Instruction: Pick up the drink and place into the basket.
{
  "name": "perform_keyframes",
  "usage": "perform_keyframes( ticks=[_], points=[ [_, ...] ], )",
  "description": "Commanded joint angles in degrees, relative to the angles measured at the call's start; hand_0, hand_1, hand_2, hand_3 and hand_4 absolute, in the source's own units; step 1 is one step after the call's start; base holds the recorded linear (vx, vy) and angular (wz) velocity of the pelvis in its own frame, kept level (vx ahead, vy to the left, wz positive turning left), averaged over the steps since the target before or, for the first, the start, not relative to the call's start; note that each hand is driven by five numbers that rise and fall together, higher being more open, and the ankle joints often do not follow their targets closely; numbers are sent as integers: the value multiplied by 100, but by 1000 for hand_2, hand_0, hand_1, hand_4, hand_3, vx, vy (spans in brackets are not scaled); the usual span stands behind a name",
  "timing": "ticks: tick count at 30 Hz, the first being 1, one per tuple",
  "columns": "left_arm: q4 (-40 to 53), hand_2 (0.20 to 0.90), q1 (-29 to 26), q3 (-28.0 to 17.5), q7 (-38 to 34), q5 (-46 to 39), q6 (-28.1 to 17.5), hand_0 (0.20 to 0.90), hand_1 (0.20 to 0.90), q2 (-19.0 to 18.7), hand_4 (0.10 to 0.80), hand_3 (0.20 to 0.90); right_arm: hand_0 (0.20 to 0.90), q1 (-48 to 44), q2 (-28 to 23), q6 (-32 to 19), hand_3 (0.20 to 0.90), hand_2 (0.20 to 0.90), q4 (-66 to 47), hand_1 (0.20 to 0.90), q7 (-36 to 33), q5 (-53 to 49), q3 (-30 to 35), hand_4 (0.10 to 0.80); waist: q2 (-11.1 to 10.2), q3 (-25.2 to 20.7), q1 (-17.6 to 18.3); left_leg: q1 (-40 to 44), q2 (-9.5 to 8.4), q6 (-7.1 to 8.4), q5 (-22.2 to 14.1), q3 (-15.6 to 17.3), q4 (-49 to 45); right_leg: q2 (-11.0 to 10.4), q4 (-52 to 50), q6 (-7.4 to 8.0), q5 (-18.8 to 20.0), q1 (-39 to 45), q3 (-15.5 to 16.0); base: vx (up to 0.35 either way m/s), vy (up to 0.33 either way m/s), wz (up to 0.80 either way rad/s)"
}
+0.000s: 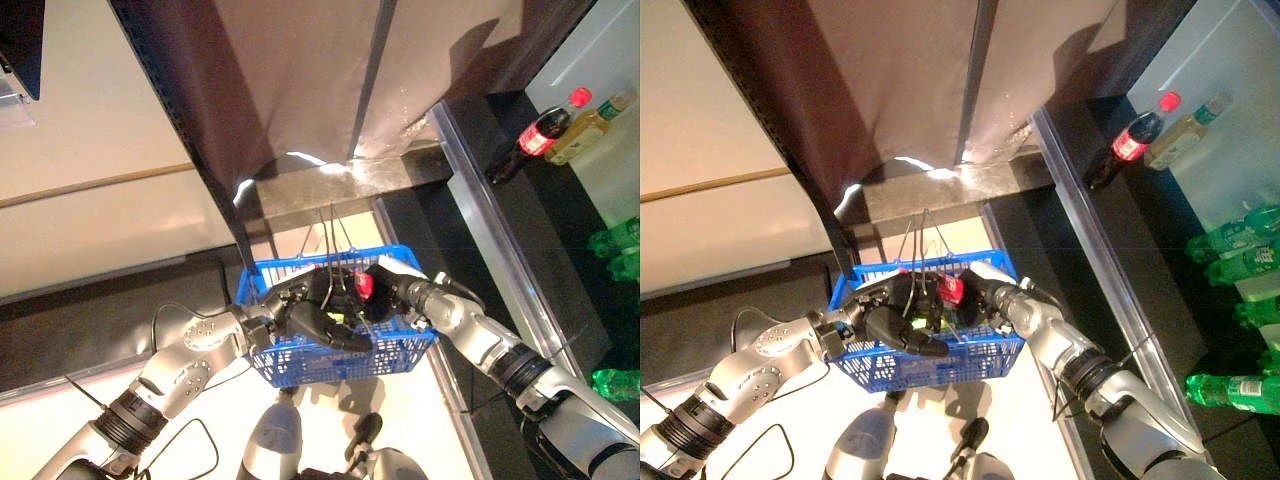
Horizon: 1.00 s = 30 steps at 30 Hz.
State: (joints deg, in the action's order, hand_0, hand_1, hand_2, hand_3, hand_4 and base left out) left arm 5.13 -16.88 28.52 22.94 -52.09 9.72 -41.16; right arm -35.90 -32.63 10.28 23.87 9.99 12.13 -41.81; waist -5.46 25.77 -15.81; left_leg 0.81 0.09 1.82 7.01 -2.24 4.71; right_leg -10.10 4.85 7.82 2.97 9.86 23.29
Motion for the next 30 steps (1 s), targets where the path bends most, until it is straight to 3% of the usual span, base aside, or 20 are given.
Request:
perform_keyframes(
  ticks=[1, 12, 22, 30],
  points=[
    [2476, 300, -1051, 490, 1574, -739, -1273, 300, 300, 1728, 100, 200, 300, -471, 366, -239, 200, 300, 405, 300, -92, 636, -825, 100, -139, -2278, 70, 527, 267, 191, -739, 731, 29, -25, 14, 184, 79, -107, -93, 0, 0, 0],
    [2499, 300, -1039, 567, 1645, -761, -1181, 300, 300, 1805, 100, 200, 300, -679, 583, -30, 200, 300, 640, 300, 202, 1202, -1045, 100, -187, -2269, -27, 532, 268, 186, -741, 674, 29, -3, 15, 177, 73, -77, -83, 7, -10, 1],
    [2461, 300, -846, 534, 1639, -800, -771, 300, 300, 1924, 100, 200, 300, -779, 976, 45, 200, 300, 1146, 300, 556, 1541, -1142, 100, -242, -2241, -214, 537, 267, 178, -723, 572, 29, 21, 15, 162, 77, -22, -23, 19, -21, 7],
    [2554, 300, -840, 576, 1679, -770, -834, 300, 300, 1982, 100, 200, 300, -726, 1334, 4, 200, 300, 1668, 300, 708, 1531, -1157, 100, -238, -2254, -281, 544, 271, 173, -728, 550, 29, 31, 14, 147, 63, -10, -5, 3, 0, 1]
  ],
)
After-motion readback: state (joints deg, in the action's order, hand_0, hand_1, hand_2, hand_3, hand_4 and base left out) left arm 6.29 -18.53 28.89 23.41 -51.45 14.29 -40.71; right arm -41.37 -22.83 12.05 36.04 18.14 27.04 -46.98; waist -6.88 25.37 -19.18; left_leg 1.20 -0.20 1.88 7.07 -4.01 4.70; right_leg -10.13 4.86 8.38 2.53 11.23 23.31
